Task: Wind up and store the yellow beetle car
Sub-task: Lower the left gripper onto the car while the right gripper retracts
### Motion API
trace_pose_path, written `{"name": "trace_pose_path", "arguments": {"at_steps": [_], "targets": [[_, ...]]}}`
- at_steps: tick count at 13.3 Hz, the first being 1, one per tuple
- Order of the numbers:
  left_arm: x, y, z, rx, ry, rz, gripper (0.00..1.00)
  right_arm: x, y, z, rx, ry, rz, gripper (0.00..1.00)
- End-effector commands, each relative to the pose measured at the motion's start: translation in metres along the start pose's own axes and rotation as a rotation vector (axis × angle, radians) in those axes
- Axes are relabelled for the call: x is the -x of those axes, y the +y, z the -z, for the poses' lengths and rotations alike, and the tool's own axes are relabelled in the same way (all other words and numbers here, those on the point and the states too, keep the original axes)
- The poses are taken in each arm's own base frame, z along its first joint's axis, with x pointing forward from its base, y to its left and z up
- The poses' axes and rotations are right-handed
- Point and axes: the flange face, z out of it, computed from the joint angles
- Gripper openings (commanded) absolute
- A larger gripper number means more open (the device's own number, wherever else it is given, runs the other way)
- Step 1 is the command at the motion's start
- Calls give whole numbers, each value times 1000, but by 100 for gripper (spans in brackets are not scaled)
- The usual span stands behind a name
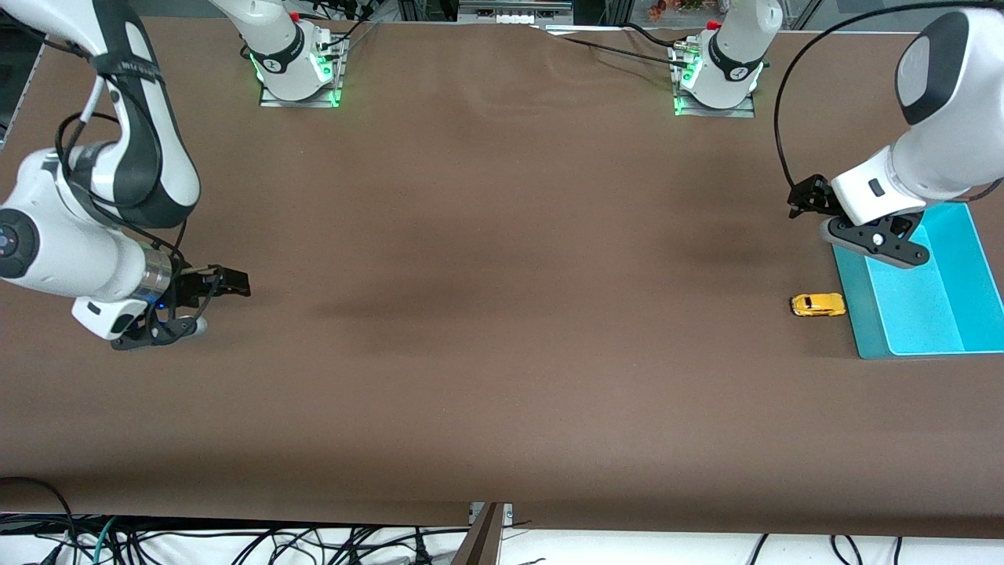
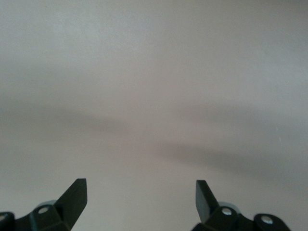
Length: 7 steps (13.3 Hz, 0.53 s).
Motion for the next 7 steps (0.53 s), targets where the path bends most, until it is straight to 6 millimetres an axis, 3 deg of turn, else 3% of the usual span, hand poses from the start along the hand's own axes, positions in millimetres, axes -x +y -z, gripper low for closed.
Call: {"name": "trace_pose_path", "arguments": {"at_steps": [1, 3, 7], "targets": [[10, -22, -41, -24, 41, -248, 100, 16, -7, 52, 5, 5, -20, 100], [9, -38, -77, -54, 54, -519, 100, 22, -14, 72, 19, 29, -4, 100], [20, -85, -160, -44, 57, -812, 100, 47, 16, 131, 73, 110, -60, 100]]}}
